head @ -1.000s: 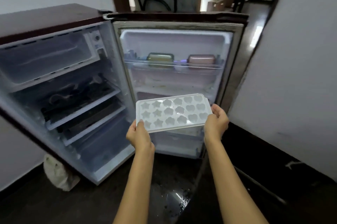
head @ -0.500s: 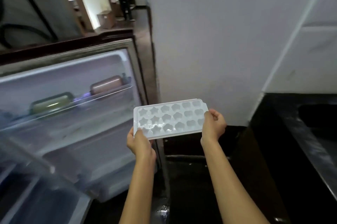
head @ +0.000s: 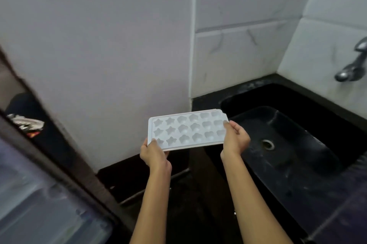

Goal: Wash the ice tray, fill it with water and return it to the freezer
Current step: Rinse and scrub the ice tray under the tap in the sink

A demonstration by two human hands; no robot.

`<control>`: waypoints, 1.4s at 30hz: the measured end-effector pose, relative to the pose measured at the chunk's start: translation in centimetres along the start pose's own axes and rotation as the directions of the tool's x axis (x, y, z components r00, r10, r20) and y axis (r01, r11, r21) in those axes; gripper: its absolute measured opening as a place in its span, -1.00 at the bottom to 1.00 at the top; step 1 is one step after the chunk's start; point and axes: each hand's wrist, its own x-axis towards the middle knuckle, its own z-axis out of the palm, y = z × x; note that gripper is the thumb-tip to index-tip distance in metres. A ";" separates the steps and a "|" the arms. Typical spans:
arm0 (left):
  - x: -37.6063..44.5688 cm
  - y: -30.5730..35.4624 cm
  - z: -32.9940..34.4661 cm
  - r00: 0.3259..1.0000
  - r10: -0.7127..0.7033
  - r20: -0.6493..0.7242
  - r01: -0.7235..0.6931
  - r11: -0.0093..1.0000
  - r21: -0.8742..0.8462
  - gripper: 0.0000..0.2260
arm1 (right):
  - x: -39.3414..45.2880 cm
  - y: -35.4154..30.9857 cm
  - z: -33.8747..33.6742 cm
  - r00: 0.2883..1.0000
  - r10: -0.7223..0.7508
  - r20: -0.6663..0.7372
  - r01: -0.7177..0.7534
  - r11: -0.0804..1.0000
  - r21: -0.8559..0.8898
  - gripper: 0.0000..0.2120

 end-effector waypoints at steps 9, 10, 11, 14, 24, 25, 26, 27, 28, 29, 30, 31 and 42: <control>-3.4 -7.0 10.1 0.966 -0.136 0.221 0.120 0.989 0.084 -0.79 | 8.1 -4.7 -7.0 0.968 0.038 -0.249 0.017 0.976 0.216 -0.76; -3.8 -7.8 10.8 0.958 -0.160 0.238 0.140 0.985 0.100 -0.80 | 8.8 -4.8 -7.7 0.958 0.063 -0.281 0.008 0.969 0.246 -0.76; -4.1 -8.6 11.6 0.949 -0.184 0.254 0.159 0.980 0.116 -0.82 | 9.5 -4.8 -8.4 0.946 0.089 -0.313 0.000 0.961 0.275 -0.77; -4.9 -11.0 13.8 0.922 -0.249 0.297 0.210 0.965 0.159 -0.82 | 11.5 -5.3 -9.9 0.919 0.132 -0.371 0.001 0.942 0.337 -0.79; -6.1 -17.4 22.2 0.778 -0.412 0.474 0.283 0.903 0.322 -0.76 | 17.7 -7.6 -13.1 0.813 0.124 -0.569 0.134 0.911 0.391 -0.74; -6.1 -17.8 23.2 0.755 -0.434 0.492 0.291 0.893 0.342 -0.76 | 18.4 -8.0 -13.1 0.796 0.132 -0.591 0.144 0.907 0.397 -0.74; -6.0 -18.2 24.3 0.731 -0.457 0.506 0.298 0.882 0.365 -0.75 | 19.1 -8.4 -13.0 0.778 0.143 -0.612 0.148 0.905 0.400 -0.73; -5.9 -18.7 25.4 0.708 -0.479 0.519 0.303 0.870 0.389 -0.74 | 19.7 -8.8 -13.0 0.755 0.156 -0.637 0.153 0.903 0.402 -0.73; -5.7 -19.1 26.4 0.681 -0.503 0.532 0.311 0.857 0.411 -0.73 | 20.4 -9.1 -12.9 0.735 0.164 -0.658 0.159 0.902 0.402 -0.73; -5.5 -19.6 27.4 0.652 -0.528 0.545 0.322 0.843 0.431 -0.72 | 21.1 -9.5 -12.8 0.719 0.172 -0.673 0.165 0.899 0.405 -0.73; -5.3 -20.0 28.4 0.620 -0.554 0.556 0.333 0.827 0.452 -0.72 | 21.7 -9.8 -12.8 0.707 0.175 -0.685 0.174 0.896 0.409 -0.72; -5.2 -20.4 29.3 0.585 -0.581 0.565 0.346 0.810 0.474 -0.71 | 22.3 -10.1 -12.7 0.694 0.181 -0.697 0.182 0.892 0.413 -0.72; -2.8 -24.6 37.2 0.424 -0.703 0.571 0.340 0.708 0.619 -0.65 | 28.9 -11.6 -12.2 0.364 -0.313 -0.877 -0.024 0.938 -0.345 -0.50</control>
